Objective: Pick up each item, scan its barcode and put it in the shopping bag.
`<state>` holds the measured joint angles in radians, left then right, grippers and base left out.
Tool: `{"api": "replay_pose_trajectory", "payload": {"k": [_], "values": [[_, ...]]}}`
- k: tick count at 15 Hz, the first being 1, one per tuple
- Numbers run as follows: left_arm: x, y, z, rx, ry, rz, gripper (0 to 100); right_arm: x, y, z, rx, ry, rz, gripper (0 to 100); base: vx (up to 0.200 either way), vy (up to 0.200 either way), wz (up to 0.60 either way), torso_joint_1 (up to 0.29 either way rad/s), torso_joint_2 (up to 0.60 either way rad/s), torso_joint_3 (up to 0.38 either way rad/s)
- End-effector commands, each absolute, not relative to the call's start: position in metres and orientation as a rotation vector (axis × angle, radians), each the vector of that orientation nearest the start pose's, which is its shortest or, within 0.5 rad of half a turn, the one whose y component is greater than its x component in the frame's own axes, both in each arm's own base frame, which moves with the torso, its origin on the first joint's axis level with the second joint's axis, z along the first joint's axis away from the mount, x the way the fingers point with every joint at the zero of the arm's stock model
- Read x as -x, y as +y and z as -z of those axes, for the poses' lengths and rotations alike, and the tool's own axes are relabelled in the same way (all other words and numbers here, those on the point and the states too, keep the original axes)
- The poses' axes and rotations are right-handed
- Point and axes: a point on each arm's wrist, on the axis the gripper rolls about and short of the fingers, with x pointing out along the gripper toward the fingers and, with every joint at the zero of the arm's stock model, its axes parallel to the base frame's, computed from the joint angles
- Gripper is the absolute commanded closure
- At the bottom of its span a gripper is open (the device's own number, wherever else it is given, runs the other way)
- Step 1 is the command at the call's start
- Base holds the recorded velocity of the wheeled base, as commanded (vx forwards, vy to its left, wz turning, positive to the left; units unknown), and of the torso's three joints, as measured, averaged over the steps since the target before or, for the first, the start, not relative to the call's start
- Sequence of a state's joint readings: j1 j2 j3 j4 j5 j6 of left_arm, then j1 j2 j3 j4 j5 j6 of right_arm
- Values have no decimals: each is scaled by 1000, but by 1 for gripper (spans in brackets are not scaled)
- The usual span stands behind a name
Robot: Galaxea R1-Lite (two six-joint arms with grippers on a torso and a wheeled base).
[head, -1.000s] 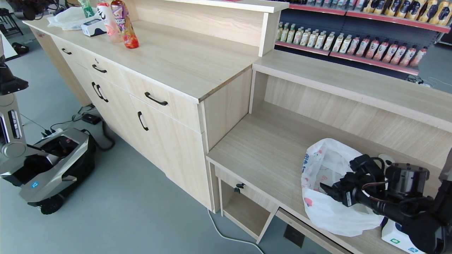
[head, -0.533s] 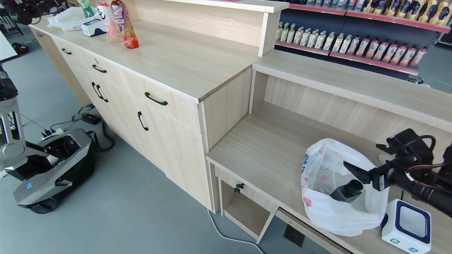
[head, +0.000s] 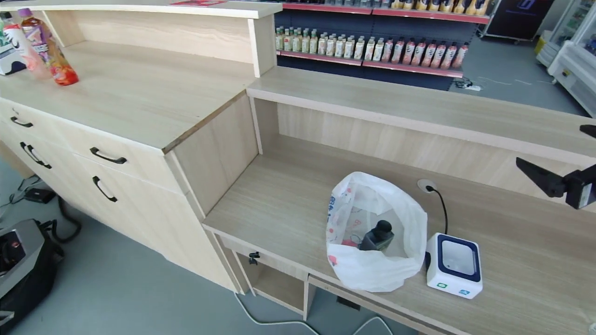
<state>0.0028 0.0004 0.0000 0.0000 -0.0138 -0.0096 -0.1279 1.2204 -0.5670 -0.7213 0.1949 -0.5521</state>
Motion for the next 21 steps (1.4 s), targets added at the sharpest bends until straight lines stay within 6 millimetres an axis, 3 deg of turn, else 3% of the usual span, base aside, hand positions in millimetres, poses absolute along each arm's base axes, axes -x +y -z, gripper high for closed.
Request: {"api": "replay_pose_trajectory", "payload": {"k": [1,3,6,8,11,13,17,21], "values": [[23,0,-75,11,0,11,0,-113,-14,-294,526,-150,116,0,0,0,-600,2,2,2],[23,0,-75,11,0,11,0,-79,-11,-281,475,33,156,0,0,0,-600,5,5,2],[23,0,-75,9,0,11,0,-71,-13,-265,347,171,294,0,0,0,-600,5,4,2],[23,0,-75,11,0,11,0,-75,-14,-256,322,247,290,0,0,0,-600,2,-5,2],[23,0,-75,11,0,11,0,-105,-20,-243,315,399,284,0,0,0,0,0,0,0],[23,0,-75,9,0,11,0,-116,-28,-249,352,431,323,0,0,0,0,0,0,0],[23,0,-75,11,0,11,0,-100,-22,-246,346,374,305,0,0,0,0,0,0,0],[23,0,-75,11,0,11,0,-104,-21,-254,185,263,205,0,0,0,0,0,0,0]]}}
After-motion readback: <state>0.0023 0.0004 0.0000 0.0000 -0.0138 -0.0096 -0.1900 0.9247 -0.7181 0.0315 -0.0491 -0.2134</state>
